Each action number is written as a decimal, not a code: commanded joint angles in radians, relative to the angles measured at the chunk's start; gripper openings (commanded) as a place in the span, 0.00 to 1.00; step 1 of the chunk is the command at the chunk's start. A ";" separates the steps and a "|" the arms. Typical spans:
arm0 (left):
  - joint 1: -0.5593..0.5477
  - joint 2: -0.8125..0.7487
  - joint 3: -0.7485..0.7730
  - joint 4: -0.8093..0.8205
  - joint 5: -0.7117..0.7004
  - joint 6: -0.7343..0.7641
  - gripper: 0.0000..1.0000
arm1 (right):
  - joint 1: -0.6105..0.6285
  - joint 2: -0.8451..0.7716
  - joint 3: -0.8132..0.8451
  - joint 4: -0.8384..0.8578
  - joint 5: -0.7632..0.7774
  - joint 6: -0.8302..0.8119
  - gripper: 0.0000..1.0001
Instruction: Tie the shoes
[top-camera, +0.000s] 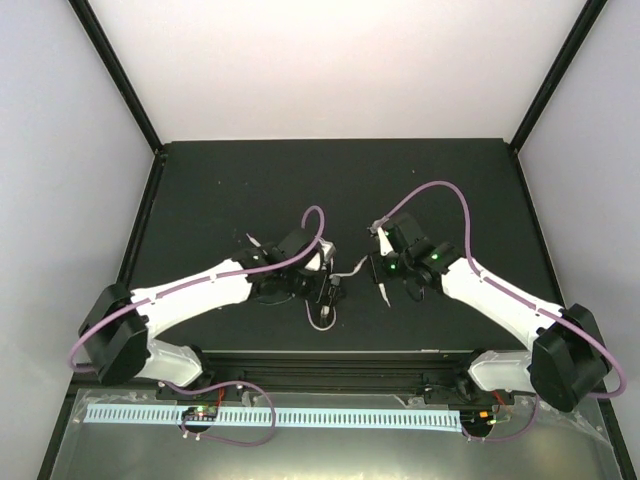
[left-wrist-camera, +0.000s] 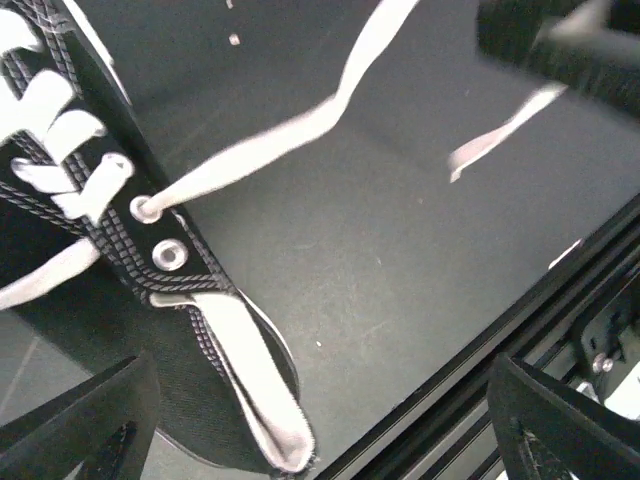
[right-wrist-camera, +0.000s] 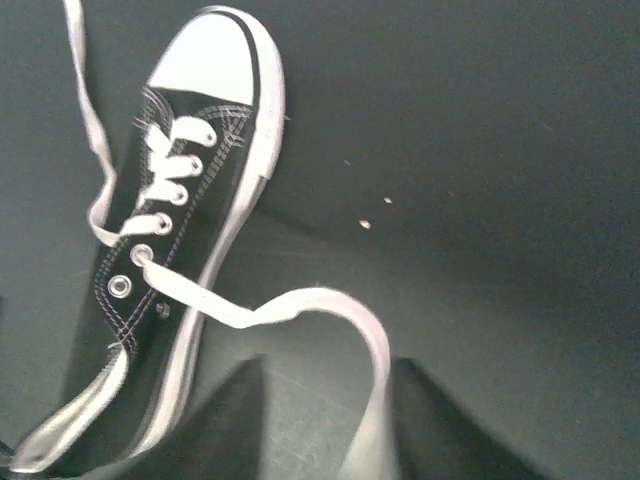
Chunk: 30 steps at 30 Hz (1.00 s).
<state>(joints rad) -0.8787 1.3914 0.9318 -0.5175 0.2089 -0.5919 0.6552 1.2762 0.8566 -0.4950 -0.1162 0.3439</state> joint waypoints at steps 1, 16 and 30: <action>0.076 -0.146 -0.013 0.005 -0.005 0.062 0.96 | 0.001 0.000 0.010 -0.076 0.092 0.024 0.66; 0.864 -0.288 0.010 0.004 0.035 0.335 0.99 | 0.175 0.312 0.417 -0.034 0.095 0.046 0.87; 0.949 -0.394 0.012 -0.004 -0.069 0.435 0.99 | 0.316 0.962 1.032 -0.143 0.118 0.040 0.62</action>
<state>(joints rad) 0.0601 1.0367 0.9123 -0.5301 0.1944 -0.2008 0.9733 2.1376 1.7836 -0.5892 -0.0326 0.3809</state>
